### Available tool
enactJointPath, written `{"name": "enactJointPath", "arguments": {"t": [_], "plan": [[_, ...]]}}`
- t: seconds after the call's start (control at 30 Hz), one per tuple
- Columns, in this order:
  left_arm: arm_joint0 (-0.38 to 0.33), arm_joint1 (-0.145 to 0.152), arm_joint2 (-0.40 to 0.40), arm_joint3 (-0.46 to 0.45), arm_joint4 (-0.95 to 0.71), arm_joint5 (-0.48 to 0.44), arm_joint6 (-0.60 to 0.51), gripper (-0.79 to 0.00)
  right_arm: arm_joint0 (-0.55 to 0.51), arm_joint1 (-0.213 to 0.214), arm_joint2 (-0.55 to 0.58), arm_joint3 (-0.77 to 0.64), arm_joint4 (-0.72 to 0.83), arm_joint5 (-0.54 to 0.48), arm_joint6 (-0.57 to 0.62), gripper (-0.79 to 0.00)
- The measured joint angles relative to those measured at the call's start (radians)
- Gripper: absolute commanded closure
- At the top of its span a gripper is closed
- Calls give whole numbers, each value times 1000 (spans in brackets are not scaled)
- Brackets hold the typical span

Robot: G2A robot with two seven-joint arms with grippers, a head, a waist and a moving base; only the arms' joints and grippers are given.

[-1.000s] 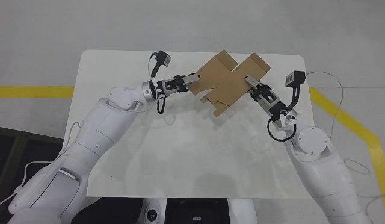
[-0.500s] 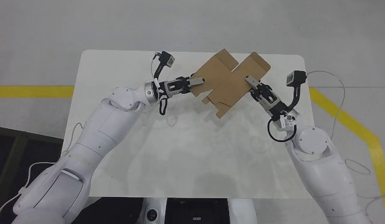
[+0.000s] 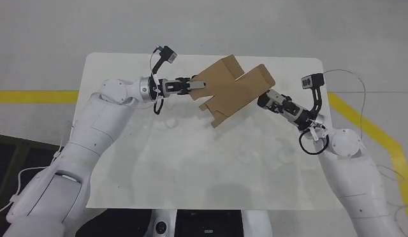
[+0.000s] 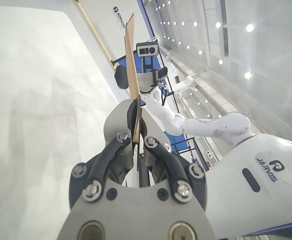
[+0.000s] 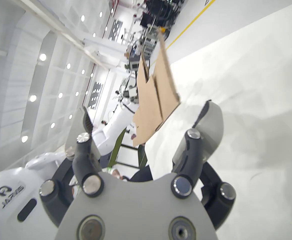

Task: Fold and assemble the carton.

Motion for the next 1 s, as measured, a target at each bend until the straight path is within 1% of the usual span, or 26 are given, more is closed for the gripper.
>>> {"name": "enactJointPath", "arguments": {"t": [0.07,0.1,0.17,0.23,0.27,0.37,0.47,0.57,0.67,0.8,1.0], "plan": [[-3,13,-8,-23,9,20,-20,0,30,5,1,48,-16,-64,119,-785],[-3,20,-12,-33,10,28,-27,0,39,6,2,72,-20,-85,159,-785],[0,34,-20,-58,7,46,-46,0,58,8,-3,122,29,-117,249,-785],[4,48,-23,-84,7,62,-63,0,76,10,-10,151,86,-111,310,-785],[8,56,-23,-101,3,76,-76,0,88,12,-18,156,113,-88,336,-785],[22,78,-20,-147,-6,108,-108,0,112,22,-31,165,128,-39,379,-785],[38,99,-14,-187,-18,130,-130,0,136,30,-43,186,148,-11,407,-785],[51,117,-7,-214,-33,140,-140,0,161,36,-62,210,183,18,436,-785],[59,131,5,-240,-49,152,-152,0,183,43,-84,230,174,39,457,-785],[65,147,21,-267,-65,162,-161,0,198,50,-125,231,180,56,474,-785],[64,162,58,-292,-80,156,-156,0,202,58,-183,220,204,38,457,-785]]}}
